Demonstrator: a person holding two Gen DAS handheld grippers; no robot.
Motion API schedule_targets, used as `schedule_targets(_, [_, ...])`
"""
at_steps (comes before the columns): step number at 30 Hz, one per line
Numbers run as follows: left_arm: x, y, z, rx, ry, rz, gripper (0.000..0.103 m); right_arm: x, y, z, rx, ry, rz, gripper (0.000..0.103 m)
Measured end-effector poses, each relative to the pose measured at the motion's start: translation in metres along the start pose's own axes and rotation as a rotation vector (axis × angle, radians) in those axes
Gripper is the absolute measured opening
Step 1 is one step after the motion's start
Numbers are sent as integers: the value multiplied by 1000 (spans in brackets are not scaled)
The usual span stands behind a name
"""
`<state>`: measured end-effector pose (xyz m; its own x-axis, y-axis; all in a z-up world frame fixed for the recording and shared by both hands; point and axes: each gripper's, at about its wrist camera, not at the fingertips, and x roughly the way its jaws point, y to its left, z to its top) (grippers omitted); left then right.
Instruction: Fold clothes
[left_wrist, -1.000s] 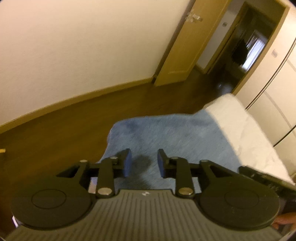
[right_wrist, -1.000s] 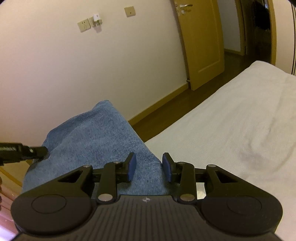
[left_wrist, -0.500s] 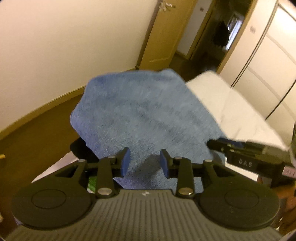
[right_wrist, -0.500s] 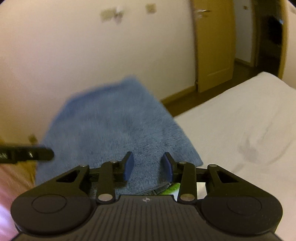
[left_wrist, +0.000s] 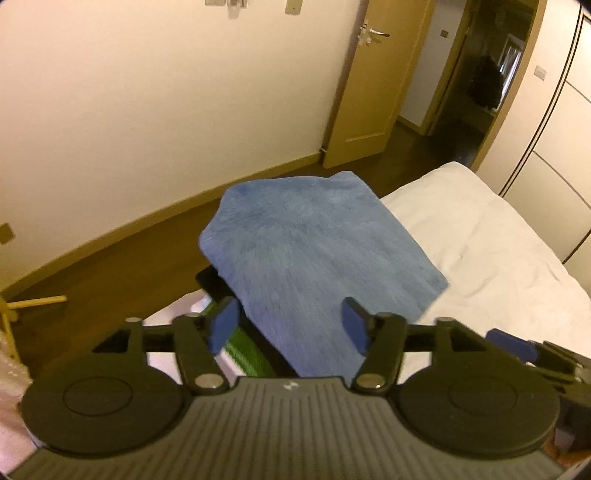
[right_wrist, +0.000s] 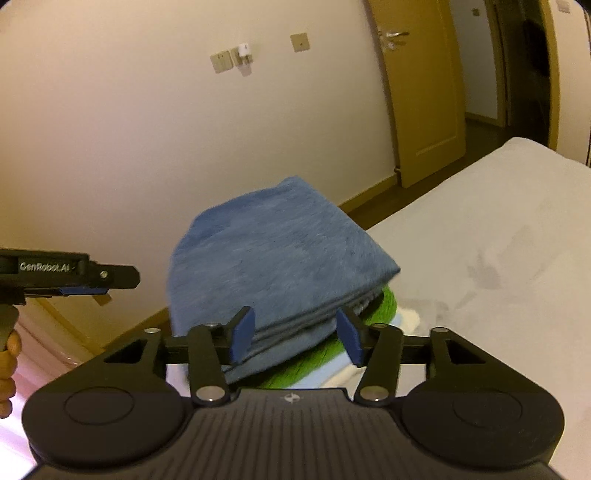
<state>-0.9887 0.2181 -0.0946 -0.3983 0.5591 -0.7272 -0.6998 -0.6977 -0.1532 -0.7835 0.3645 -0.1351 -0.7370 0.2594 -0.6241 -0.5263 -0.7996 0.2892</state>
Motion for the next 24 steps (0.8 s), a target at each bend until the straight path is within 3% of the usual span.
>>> schedule_targets(5, [-59,-25,-23,6,-24,31,73,-57,10,-14,4,-45,30,72])
schedule_targets(15, [-163,-61,-84,-14,-62,105,87,-155,10,-42,21,-94,84,83])
schedule_targets(22, [-219,-82,-122,-24,-88,175,102,-208,10,-65,10,-87,119,89])
schedule_targets(24, [-231,-89,-133,-23,-92,195,102,-222,9,-71,-2,-83,123,91])
